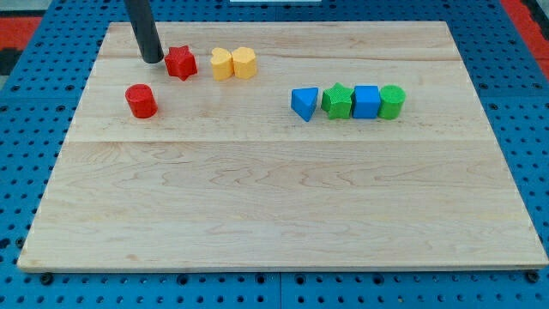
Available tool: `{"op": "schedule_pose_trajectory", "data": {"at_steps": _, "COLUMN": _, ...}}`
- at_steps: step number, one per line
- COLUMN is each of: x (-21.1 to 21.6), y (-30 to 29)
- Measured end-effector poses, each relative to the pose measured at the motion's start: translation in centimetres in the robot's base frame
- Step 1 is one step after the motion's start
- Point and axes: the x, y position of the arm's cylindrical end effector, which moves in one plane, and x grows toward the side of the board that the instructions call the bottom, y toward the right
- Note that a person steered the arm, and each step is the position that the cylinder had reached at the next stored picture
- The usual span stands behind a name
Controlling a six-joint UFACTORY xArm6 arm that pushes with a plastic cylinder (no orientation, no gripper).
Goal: Make a horizontal line using red yellow blocks
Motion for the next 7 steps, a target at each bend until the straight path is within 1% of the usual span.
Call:
{"op": "schedule_pose_trajectory", "data": {"at_steps": 1, "x": 0.7, "y": 0.0}}
{"op": "schedule_pose_trajectory", "data": {"at_steps": 2, "x": 2.0, "y": 1.4}}
{"op": "schedule_pose_trajectory", "data": {"at_steps": 3, "x": 2.0, "y": 2.7}}
{"op": "schedule_pose_trajectory", "data": {"at_steps": 5, "x": 1.7, "y": 2.8}}
{"op": "schedule_pose_trajectory", "data": {"at_steps": 7, "x": 4.2, "y": 2.8}}
